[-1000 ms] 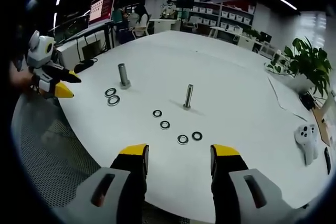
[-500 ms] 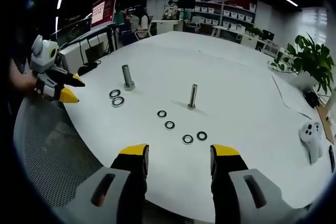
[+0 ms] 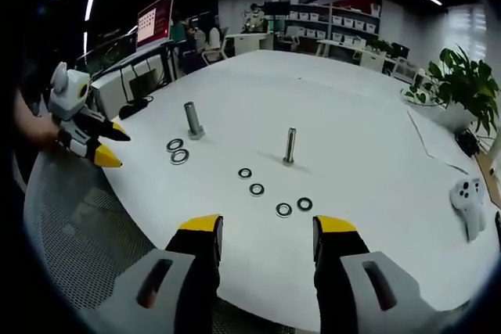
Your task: Place the washer onto the threaded stud by aligning its center hole with the stud, sliding it down to the base, and recovering from edge contact or off-axis alignment until the washer reaches the visible bottom stop.
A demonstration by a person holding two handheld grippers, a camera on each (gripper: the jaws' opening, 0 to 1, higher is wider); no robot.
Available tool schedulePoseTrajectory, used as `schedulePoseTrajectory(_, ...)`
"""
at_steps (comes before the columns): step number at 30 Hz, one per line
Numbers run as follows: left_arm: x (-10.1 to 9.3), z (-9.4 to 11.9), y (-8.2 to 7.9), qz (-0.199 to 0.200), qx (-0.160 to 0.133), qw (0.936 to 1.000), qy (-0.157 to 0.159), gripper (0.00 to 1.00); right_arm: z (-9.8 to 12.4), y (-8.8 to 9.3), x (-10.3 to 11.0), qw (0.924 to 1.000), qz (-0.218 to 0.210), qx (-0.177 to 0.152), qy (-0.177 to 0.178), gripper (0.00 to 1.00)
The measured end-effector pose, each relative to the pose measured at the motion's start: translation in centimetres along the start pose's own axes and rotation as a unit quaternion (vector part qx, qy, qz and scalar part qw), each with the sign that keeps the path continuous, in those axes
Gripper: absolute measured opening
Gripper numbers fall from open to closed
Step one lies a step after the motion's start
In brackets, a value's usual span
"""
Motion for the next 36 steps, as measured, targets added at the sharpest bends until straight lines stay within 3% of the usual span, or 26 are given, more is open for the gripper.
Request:
schedulePoseTrajectory(8,-0.1,-0.1,0.1,-0.004,0.009,0.9999,0.006,0.49,0.0,0.0,0.0,1.0000,0.003,0.002,0.002,0.49)
schedulePoseTrajectory(24,0.6,-0.6,-0.2,0.032,0.034,0.9985,0.030,0.47,-0.1,0.2,0.1,0.9998,0.002,0.018,-0.002,0.49)
schedulePoseTrajectory(29,1.5,-1.8,-1.3,0.009,0.046,0.9983,0.036,0.46,-0.2,0.2,0.0,0.9998,0.003,0.021,-0.003,0.49)
schedulePoseTrajectory(33,2.1,-2.9,-3.2,-0.010,0.034,0.9987,0.037,0.45,-0.2,0.2,0.0,0.9998,0.003,0.021,-0.001,0.49)
schedulePoseTrajectory(36,2.2,-4.1,-4.4,-0.058,0.042,0.9966,0.040,0.44,-0.2,0.3,-0.1,0.9998,0.002,0.022,-0.001,0.49)
Point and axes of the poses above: the point that each gripper's makers call its tool centre point, and the gripper's own axes: z roughly backward along the fingers, x roughly to its left, y roughly out of its underside, the point moved 9 cm from there along z, roughly backward along the fingers, and after that the axes turned 15 degrees about -y, right-handed, at the moved point
